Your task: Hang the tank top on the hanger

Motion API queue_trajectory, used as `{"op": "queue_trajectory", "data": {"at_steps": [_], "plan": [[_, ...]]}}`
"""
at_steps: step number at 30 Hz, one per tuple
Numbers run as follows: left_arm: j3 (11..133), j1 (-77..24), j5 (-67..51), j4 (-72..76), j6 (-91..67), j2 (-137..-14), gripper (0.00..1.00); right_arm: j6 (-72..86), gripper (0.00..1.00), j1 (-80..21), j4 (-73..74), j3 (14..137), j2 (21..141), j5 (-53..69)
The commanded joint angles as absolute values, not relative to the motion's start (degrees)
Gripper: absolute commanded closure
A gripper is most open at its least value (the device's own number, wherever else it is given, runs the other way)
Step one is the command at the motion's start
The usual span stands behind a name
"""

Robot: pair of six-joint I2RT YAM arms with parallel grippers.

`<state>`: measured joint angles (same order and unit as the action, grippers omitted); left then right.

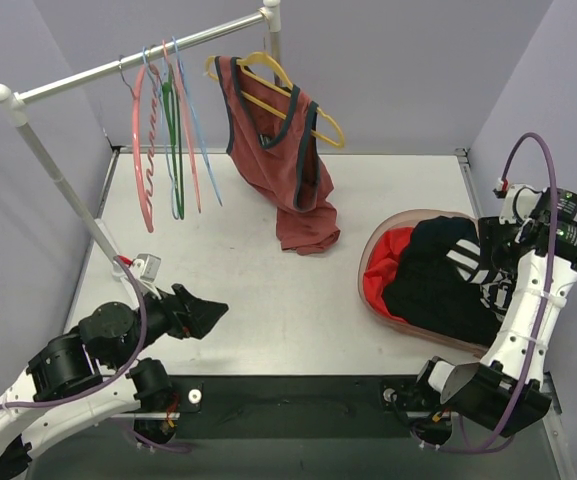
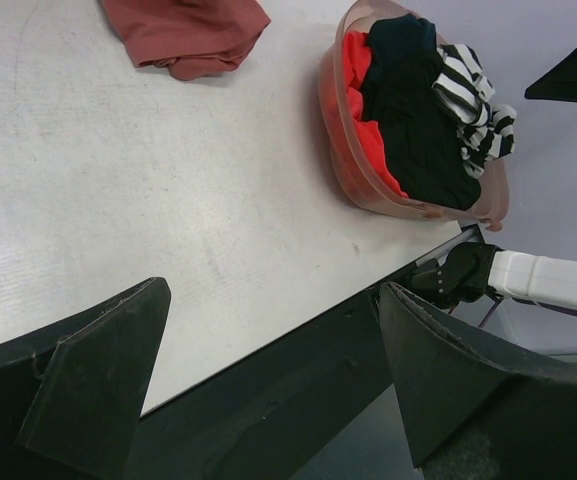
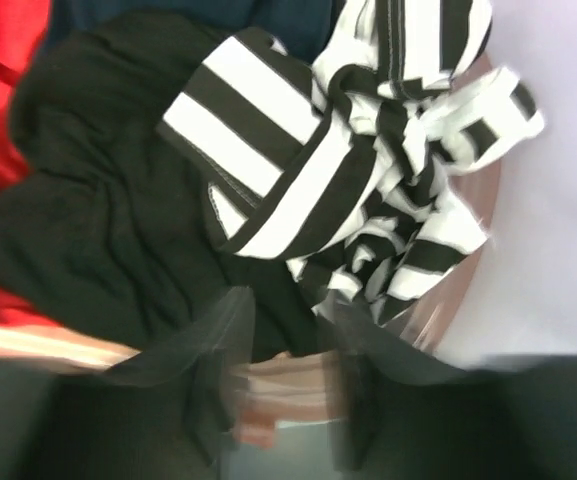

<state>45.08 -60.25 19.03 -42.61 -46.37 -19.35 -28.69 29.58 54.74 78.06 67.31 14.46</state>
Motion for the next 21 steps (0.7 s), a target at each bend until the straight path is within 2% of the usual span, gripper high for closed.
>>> {"op": "queue_trajectory", "data": {"at_steps": [1,3,6,11,13,15,16,17,20,21], "plan": [[46.1,-60.6,18.5,-41.0,-48.1,-16.8,0.03,-30.9,0.35,28.4,60.7,77.1,71.1,14.9],[46.1,-60.6,18.6,-41.9,-48.8,-15.5,0.03,-31.4,0.27,27.0,60.3,75.6,73.1,12.8],[46.2,-60.6,19.2,-43.4,-49.7,-13.8,0.03,-31.0,0.24,24.4,58.7,75.0,75.7,9.4],[45.4,-60.6,20.3,-44.0,-51.1,-11.0,0.03,-31.9,0.25,24.3,55.6,74.8,80.1,3.9],[45.1,-60.6,20.2,-43.9,-51.7,-10.8,0.03,-32.0,0.28,24.3,54.6,74.4,80.8,2.3],[44.8,-60.6,20.0,-43.9,-52.0,-10.9,0.03,-31.7,0.38,24.3,54.5,74.3,81.7,2.5],[44.9,-60.7,20.0,-43.8,-52.2,-11.1,0.03,-31.7,0.47,24.3,54.6,74.3,81.9,2.7],[45.2,-60.6,19.9,-43.8,-52.3,-11.2,0.03,-31.7,0.66,24.3,54.7,74.3,82.0,3.0],[46.1,-60.6,20.1,-43.3,-52.2,-11.3,0.03,-32.2,0.96,24.6,54.8,74.2,80.4,4.1],[46.7,-60.7,20.4,-43.4,-52.0,-11.3,0.03,-32.3,1.0,24.6,55.1,74.4,79.7,4.5]]}}
